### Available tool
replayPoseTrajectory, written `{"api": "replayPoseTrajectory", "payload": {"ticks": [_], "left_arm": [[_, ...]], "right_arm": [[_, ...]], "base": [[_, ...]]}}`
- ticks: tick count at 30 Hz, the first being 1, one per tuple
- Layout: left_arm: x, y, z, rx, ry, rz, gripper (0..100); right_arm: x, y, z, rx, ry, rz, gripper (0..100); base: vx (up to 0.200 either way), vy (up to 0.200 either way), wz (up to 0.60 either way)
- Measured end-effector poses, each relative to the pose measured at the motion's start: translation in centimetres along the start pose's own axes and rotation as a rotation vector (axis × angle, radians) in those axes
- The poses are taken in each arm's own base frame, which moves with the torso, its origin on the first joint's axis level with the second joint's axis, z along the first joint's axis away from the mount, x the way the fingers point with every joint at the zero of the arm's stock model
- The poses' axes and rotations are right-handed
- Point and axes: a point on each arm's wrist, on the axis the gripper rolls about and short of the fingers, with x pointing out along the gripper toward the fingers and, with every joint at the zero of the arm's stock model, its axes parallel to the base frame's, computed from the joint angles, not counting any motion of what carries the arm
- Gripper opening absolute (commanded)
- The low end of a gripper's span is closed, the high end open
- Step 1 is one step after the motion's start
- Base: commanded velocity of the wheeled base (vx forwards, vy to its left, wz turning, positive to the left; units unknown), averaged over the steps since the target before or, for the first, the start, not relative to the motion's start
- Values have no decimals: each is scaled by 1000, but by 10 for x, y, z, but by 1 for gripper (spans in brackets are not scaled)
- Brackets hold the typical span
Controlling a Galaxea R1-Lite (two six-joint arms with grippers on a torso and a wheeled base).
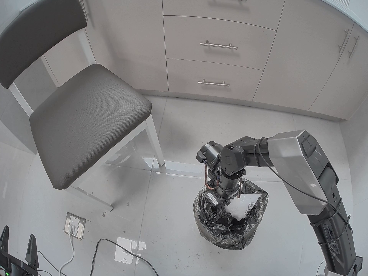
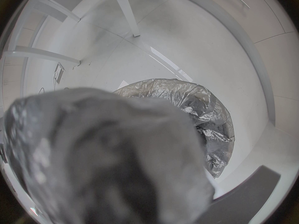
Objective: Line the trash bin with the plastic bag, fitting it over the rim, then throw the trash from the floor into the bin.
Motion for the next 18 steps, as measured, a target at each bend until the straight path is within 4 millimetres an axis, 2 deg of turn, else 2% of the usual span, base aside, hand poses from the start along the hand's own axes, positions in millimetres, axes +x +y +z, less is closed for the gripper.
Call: {"api": "replayPoseTrajectory", "payload": {"ticks": [7, 18], "left_arm": [[0, -3, -3, 10, 16, -149, 100], [1, -3, -3, 5, 17, -147, 100]], "right_arm": [[1, 0, 1, 4, -14, 0, 100], [-13, -1, 6, 15, -57, 0, 100]], "base": [[0, 0, 0], [0, 0, 0]]}}
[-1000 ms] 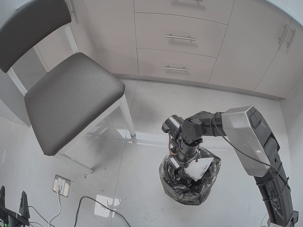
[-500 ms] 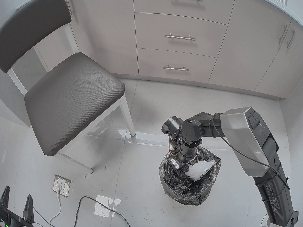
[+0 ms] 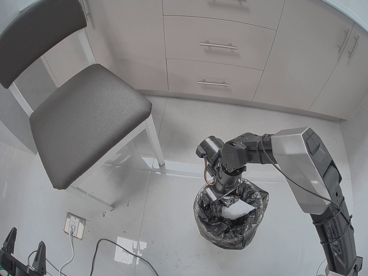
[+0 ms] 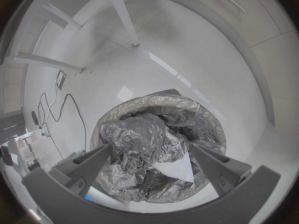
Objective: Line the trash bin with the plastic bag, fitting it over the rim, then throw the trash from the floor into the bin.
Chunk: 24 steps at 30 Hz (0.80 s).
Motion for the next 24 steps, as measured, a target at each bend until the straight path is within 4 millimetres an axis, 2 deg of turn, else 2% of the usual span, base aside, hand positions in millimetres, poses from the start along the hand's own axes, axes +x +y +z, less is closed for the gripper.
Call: {"api": "replayPoseTrajectory", "payload": {"ticks": [7, 8, 16, 24], "left_arm": [[0, 0, 0, -2, 0, 5, 100], [0, 0, 0, -3, 0, 5, 100], [0, 0, 0, -5, 0, 8, 100], [0, 0, 0, -4, -1, 5, 100]], "right_arm": [[-16, 0, 1, -6, -13, 1, 100], [-18, 0, 1, -6, -11, 1, 0], [-26, -8, -5, -11, 51, -2, 0], [-13, -9, -7, -6, 73, 0, 0]], "base": [[0, 0, 0], [0, 0, 0], [0, 0, 0], [0, 0, 0]]}}
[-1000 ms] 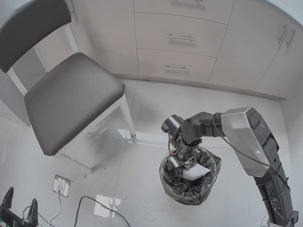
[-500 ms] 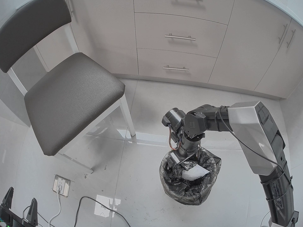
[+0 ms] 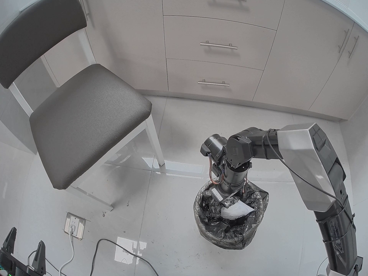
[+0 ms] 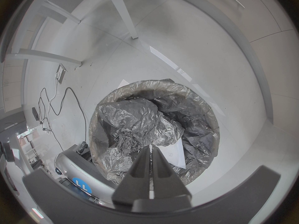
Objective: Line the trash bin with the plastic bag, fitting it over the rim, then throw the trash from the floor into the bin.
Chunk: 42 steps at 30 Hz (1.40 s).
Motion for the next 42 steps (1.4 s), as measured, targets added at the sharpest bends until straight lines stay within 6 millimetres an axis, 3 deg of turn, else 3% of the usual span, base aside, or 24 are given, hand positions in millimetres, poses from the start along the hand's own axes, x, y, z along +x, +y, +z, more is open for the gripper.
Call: {"api": "replayPoseTrajectory", "payload": {"ticks": [18, 27, 42], "left_arm": [[0, 0, 0, 3, 0, -1, 100], [0, 0, 0, 4, 0, 0, 100], [0, 0, 0, 3, 0, -1, 100]], "right_arm": [[57, 6, 2, 11, -11, -11, 0], [80, -1, -2, 33, 12, -25, 0], [116, 4, -3, 19, -17, -45, 0]], "base": [[0, 0, 0], [0, 0, 0], [0, 0, 0]]}}
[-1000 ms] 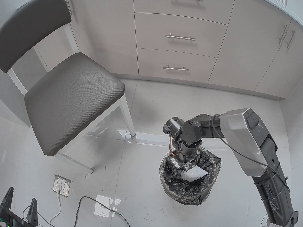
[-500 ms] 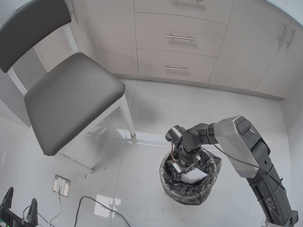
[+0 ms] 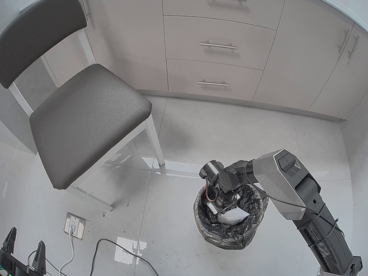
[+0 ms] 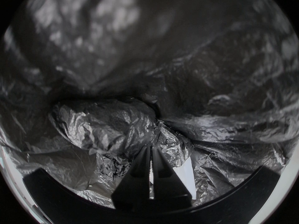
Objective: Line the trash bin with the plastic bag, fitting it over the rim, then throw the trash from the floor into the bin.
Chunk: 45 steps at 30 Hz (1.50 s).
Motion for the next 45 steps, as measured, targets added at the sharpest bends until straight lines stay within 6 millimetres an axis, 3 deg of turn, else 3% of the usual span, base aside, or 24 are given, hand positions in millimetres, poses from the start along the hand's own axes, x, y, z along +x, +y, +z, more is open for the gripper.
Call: {"api": "replayPoseTrajectory", "payload": {"ticks": [32, 39, 45], "left_arm": [[0, 0, 0, 0, 0, 0, 100], [0, 0, 0, 0, 0, 0, 100], [0, 0, 2, 0, -15, 0, 100]], "right_arm": [[27, 0, -9, -17, 28, -25, 0], [23, -2, -8, -16, 27, -33, 0], [2, -7, -2, -13, 24, -40, 0]], "base": [[0, 0, 0], [0, 0, 0], [0, 0, 0]]}}
